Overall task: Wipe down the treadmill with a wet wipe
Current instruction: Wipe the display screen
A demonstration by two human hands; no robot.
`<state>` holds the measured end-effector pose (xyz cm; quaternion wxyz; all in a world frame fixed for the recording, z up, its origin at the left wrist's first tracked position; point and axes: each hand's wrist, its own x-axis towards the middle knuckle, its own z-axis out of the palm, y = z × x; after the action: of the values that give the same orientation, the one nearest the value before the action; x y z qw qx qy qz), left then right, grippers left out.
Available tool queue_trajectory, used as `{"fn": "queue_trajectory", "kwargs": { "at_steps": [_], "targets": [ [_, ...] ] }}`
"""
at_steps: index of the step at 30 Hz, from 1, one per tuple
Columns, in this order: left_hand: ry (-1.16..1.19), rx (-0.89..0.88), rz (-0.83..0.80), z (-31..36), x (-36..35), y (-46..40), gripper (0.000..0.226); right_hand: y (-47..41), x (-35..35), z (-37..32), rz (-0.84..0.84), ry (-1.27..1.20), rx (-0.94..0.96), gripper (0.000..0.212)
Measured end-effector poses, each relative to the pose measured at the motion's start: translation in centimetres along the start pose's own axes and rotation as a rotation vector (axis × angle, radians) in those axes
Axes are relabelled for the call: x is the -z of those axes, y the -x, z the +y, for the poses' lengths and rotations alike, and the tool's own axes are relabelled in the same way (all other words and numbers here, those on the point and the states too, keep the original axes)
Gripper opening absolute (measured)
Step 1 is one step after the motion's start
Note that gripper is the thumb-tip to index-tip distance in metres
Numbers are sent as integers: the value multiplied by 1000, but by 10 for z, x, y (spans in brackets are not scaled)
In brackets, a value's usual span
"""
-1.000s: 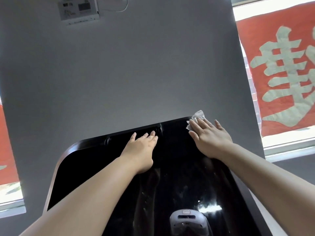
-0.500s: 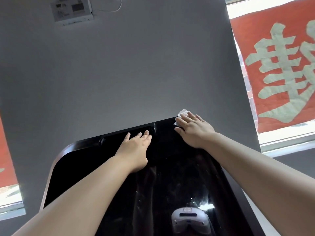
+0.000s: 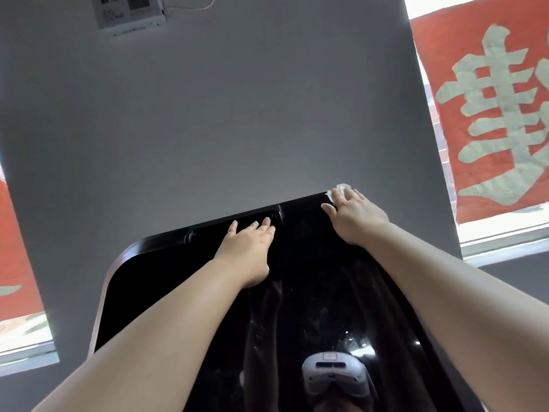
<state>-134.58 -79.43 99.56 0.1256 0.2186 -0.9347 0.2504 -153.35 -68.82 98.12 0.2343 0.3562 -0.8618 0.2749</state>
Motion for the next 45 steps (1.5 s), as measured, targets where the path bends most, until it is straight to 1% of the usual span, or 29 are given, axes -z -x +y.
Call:
{"fn": "queue_trajectory", "kwargs": {
  "at_steps": [5,9,11,14,19,22,26,29,33,36,39,42,45],
  "targets": [
    [-4,-1,40,0,-5,0,74,51,-5,26,35,-68,-19,62],
    [-9,-12,73,-1,-9,0,75,106,-22,48,25,-83,30,69],
    [-7,-10,99,-2,-12,0,76,117,-28,53,11,-84,51,70],
    [-3,-9,127,-1,-16,-1,76,102,-26,48,1,-77,29,68],
    [2,-12,141,-1,-16,-3,76,55,-17,34,-44,51,21,64],
    [10,-4,138,-1,-17,-3,77,44,-8,32,-58,-31,29,67],
    [-9,6,116,1,-14,-3,75,63,-6,39,-91,-41,76,70],
    [-10,17,123,2,-15,-2,74,107,-16,51,-120,-3,128,70],
    [-17,37,142,7,-21,3,74,163,-25,63,-178,45,130,74],
    [42,43,224,14,-26,7,76,159,-22,61,-170,-9,105,73],
    [135,-18,277,26,-32,13,74,127,-17,53,-181,-103,62,73],
    [175,-85,244,38,-36,18,62,108,-17,49,-163,-160,37,73],
    [156,-133,186,52,-38,24,59,124,-18,53,-158,-108,99,74]
  ]
}}
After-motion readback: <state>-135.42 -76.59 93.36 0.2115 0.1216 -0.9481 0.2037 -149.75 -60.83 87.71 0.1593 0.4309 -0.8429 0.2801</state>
